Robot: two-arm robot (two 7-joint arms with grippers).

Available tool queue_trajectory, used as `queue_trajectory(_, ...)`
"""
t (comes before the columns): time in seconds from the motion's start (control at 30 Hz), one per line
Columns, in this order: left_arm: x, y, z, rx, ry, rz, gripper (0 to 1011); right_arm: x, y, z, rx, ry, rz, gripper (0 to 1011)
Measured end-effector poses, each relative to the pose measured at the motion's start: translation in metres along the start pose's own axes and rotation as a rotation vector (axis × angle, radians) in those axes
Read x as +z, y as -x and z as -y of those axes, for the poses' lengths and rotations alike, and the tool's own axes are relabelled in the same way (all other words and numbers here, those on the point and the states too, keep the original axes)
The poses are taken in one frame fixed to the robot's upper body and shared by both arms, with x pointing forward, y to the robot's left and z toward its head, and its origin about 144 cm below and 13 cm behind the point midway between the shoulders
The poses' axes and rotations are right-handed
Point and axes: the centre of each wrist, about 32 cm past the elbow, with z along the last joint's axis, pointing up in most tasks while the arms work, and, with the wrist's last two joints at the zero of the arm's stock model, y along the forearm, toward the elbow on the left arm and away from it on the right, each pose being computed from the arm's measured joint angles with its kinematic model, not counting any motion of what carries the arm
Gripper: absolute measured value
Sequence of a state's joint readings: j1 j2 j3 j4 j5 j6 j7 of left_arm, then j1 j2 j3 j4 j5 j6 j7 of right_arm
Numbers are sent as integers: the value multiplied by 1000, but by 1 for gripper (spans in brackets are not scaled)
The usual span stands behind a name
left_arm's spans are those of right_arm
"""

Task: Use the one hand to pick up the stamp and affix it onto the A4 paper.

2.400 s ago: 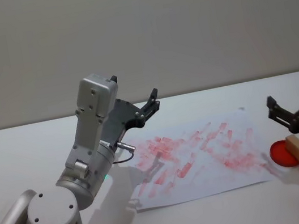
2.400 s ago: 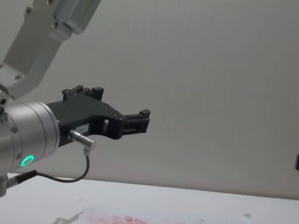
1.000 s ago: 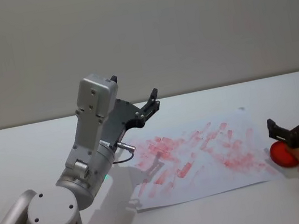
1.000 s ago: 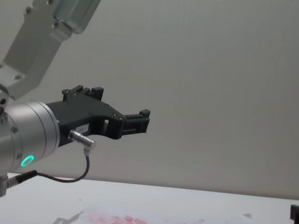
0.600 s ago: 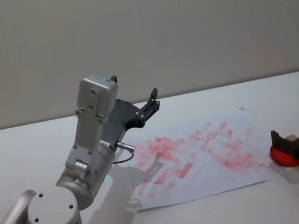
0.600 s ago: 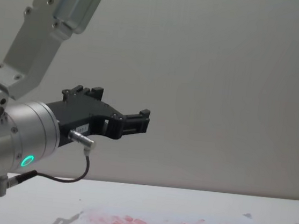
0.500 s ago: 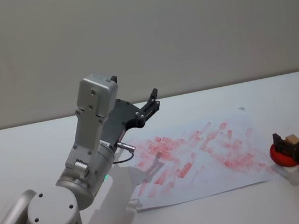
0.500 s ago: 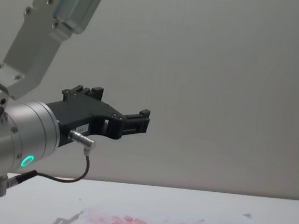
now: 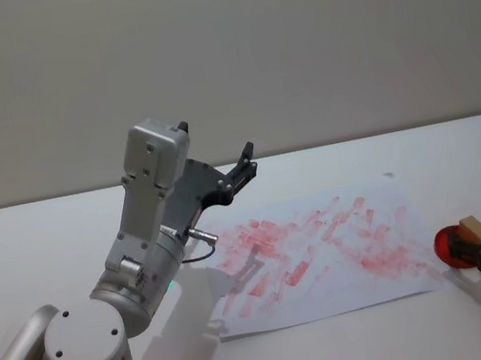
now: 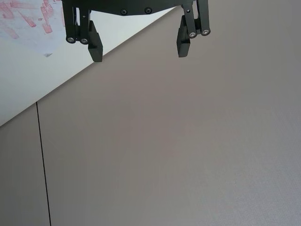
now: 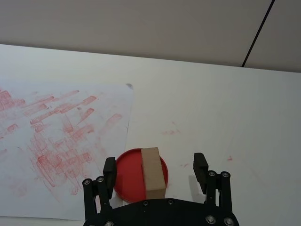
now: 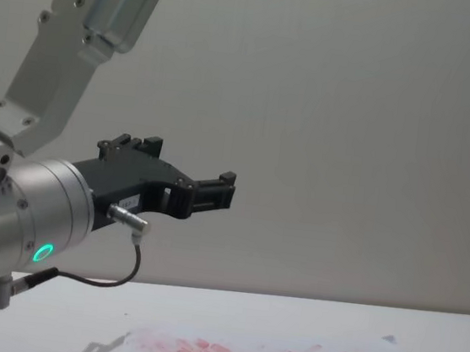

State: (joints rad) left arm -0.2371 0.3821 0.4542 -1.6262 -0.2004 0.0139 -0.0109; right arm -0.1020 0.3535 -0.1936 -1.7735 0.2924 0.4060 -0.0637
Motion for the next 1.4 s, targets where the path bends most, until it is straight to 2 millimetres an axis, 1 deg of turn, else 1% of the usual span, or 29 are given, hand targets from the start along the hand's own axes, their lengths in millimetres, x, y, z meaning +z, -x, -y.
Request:
queue_trajectory(0.27, 0, 0, 0, 0, 0, 0, 1001, -1, -1, -2, 4, 18, 2, 1001)
queue_trajectory(0.4, 0, 0, 0, 0, 0, 0, 1001, -2, -1, -3, 5, 24, 3, 950)
queue_trajectory(0.53, 0, 0, 0, 0, 0, 0, 1001, -2, -1, -3, 6, 28, 3, 863)
queue_trajectory(0.57, 0, 0, 0, 0, 0, 0, 1001, -2, -1, -3, 7, 29, 3, 810)
queue_trajectory(0.63, 0, 0, 0, 0, 0, 0, 1001, -2, -1, -4, 7, 29, 3, 782)
queue_trajectory(0.67, 0, 0, 0, 0, 0, 0, 1001, -2, -1, -4, 7, 30, 3, 718)
queue_trajectory(0.7, 0, 0, 0, 0, 0, 0, 1001, -2, -1, -4, 7, 31, 3, 682)
queue_trajectory(0.73, 0, 0, 0, 0, 0, 0, 1001, -2, -1, -4, 7, 31, 3, 682)
queue_trajectory(0.77, 0, 0, 0, 0, 0, 0, 1001, -2, -1, -4, 7, 32, 3, 621)
queue_trajectory(0.83, 0, 0, 0, 0, 0, 0, 1001, -2, -1, -4, 7, 33, 3, 589)
queue_trajectory(0.87, 0, 0, 0, 0, 0, 0, 1001, -2, -1, -4, 7, 34, 3, 544)
queue_trajectory(0.9, 0, 0, 0, 0, 0, 0, 1001, -2, -1, -4, 7, 34, 3, 544)
queue_trajectory(0.93, 0, 0, 0, 0, 0, 0, 1001, -2, -1, -4, 8, 35, 4, 460)
queue_trajectory(1.0, 0, 0, 0, 0, 0, 0, 1001, -2, -1, -4, 8, 35, 4, 424)
queue_trajectory(1.07, 0, 0, 0, 0, 0, 0, 1001, -2, -1, -4, 8, 35, 4, 340)
queue_trajectory(1.17, 0, 0, 0, 0, 0, 0, 1001, -2, -1, -4, 8, 36, 4, 281)
queue_trajectory(1.2, 0, 0, 0, 0, 0, 0, 1001, -3, -1, -4, 8, 36, 4, 232)
queue_trajectory(1.27, 0, 0, 0, 0, 0, 0, 1001, -3, -1, -4, 9, 36, 4, 214)
queue_trajectory(1.4, 0, 0, 0, 0, 0, 0, 1001, -3, -1, -4, 14, 34, 5, 216)
